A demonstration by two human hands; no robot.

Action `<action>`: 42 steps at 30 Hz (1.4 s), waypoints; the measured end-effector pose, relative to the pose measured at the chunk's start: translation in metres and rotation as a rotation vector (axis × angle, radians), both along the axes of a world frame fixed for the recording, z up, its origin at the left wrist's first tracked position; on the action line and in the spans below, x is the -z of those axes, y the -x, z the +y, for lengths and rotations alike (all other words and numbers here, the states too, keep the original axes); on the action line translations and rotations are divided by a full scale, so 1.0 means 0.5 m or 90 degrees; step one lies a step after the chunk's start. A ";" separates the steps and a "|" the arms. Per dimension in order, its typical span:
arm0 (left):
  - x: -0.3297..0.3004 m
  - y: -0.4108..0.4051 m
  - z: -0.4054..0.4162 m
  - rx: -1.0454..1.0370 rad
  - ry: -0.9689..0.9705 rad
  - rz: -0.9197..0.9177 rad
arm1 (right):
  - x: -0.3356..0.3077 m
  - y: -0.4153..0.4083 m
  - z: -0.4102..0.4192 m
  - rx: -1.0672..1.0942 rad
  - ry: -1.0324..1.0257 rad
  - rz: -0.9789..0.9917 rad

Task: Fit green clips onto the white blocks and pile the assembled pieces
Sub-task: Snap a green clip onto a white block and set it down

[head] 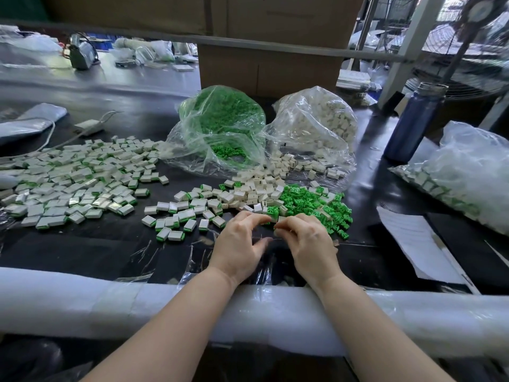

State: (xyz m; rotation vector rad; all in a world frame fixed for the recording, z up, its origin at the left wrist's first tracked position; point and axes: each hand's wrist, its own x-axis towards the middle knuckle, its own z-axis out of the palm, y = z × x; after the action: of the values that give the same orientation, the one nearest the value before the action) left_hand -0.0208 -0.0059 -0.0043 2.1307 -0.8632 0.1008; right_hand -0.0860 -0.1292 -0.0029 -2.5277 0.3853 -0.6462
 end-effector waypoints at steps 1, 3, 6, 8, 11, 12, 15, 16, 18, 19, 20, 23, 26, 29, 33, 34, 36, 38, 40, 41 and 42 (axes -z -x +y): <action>-0.002 0.002 0.000 0.023 0.019 0.024 | -0.004 0.002 0.003 -0.032 -0.043 -0.005; -0.005 0.006 -0.001 0.039 0.038 0.066 | -0.009 0.006 0.008 -0.066 -0.101 -0.014; -0.003 0.002 -0.001 -0.001 0.058 0.075 | -0.005 0.006 0.004 -0.039 -0.065 -0.029; -0.003 -0.002 0.002 -0.026 0.069 0.084 | 0.002 0.003 -0.002 -0.005 0.015 -0.007; 0.000 -0.006 0.003 -0.036 0.061 0.107 | 0.009 -0.002 -0.006 0.026 0.103 0.077; 0.001 -0.007 0.003 -0.037 0.057 0.113 | 0.011 -0.003 -0.006 0.030 0.123 0.098; 0.000 -0.008 0.003 -0.036 0.066 0.144 | 0.013 -0.004 -0.005 0.034 0.128 0.096; 0.000 -0.008 0.003 -0.034 0.072 0.157 | 0.013 -0.004 -0.005 0.035 0.116 0.080; 0.001 -0.009 0.004 -0.030 0.080 0.176 | 0.012 -0.003 -0.005 0.045 0.101 0.049; 0.002 -0.010 0.004 -0.027 0.083 0.183 | 0.012 -0.003 -0.006 0.050 0.101 0.048; 0.002 -0.010 0.004 -0.023 0.086 0.189 | 0.013 -0.003 -0.006 0.055 0.108 0.059; 0.003 -0.011 0.004 -0.019 0.100 0.208 | 0.015 -0.005 -0.006 0.053 0.130 0.103; 0.003 -0.012 0.004 -0.008 0.120 0.238 | 0.015 -0.005 -0.007 0.054 0.120 0.085; 0.001 -0.012 0.005 0.018 0.155 0.268 | 0.012 -0.002 -0.008 0.033 0.052 0.006; -0.002 -0.010 0.005 0.048 0.188 0.299 | 0.002 0.005 -0.007 -0.043 -0.187 -0.062; -0.001 -0.010 0.005 0.053 0.189 0.303 | -0.001 0.007 -0.008 -0.060 -0.236 -0.081; 0.000 -0.011 0.004 0.064 0.184 0.308 | -0.005 0.009 -0.010 -0.088 -0.316 -0.104; 0.002 -0.011 0.004 0.078 0.178 0.309 | -0.007 0.010 -0.013 -0.112 -0.361 -0.108; 0.004 -0.012 0.004 0.087 0.172 0.307 | -0.006 0.010 -0.015 -0.125 -0.378 -0.102; 0.004 -0.012 0.005 0.088 0.170 0.306 | -0.005 0.010 -0.015 -0.125 -0.385 -0.101; 0.004 -0.013 0.005 0.090 0.169 0.306 | -0.005 0.010 -0.015 -0.122 -0.393 -0.102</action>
State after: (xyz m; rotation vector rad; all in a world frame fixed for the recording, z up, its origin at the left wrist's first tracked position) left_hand -0.0144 -0.0034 -0.0064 1.7344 -0.6663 -0.3391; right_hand -0.0910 -0.1367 -0.0005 -1.8837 0.2336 -0.5462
